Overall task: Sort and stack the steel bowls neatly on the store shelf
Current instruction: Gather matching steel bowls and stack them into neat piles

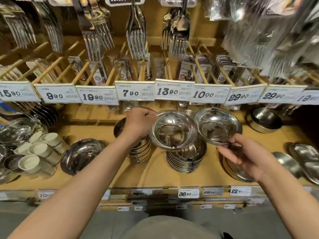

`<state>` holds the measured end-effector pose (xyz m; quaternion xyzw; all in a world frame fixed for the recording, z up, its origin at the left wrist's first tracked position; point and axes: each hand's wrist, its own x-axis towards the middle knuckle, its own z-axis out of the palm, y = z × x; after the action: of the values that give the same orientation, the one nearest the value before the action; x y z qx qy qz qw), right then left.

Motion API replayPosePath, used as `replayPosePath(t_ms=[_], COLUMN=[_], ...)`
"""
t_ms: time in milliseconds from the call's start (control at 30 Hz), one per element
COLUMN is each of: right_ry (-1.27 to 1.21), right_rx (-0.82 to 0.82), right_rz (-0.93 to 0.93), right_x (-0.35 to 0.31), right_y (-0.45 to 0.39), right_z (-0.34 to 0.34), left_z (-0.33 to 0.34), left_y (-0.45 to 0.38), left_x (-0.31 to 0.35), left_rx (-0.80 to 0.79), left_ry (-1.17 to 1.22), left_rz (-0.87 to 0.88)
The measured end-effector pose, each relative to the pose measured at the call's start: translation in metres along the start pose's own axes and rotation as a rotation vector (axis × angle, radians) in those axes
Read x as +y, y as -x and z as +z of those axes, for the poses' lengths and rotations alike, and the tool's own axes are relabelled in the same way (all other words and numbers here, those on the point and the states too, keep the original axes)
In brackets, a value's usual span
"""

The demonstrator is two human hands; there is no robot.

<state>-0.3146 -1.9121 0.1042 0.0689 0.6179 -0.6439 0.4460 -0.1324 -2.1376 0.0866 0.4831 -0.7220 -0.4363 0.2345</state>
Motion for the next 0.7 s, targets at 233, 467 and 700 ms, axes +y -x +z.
replayPosePath(t_ms=[233, 467, 700], right_ry=[0.041, 0.008, 0.05], right_rx=[0.116, 0.076, -0.056], right_rz=[-0.012, -0.007, 0.041], right_x=[-0.002, -0.002, 0.001], right_y=[-0.015, -0.027, -0.036], right_z=[-0.047, -0.054, -0.027], left_z=[0.057, 0.092, 0.107], left_y=[0.003, -0.002, 0.001], left_x=[0.003, -0.008, -0.011], left_rx=[-0.052, 0.012, 0.093], left_ry=[-0.101, -0.277, -0.3], left_rz=[0.073, 0.035, -0.039])
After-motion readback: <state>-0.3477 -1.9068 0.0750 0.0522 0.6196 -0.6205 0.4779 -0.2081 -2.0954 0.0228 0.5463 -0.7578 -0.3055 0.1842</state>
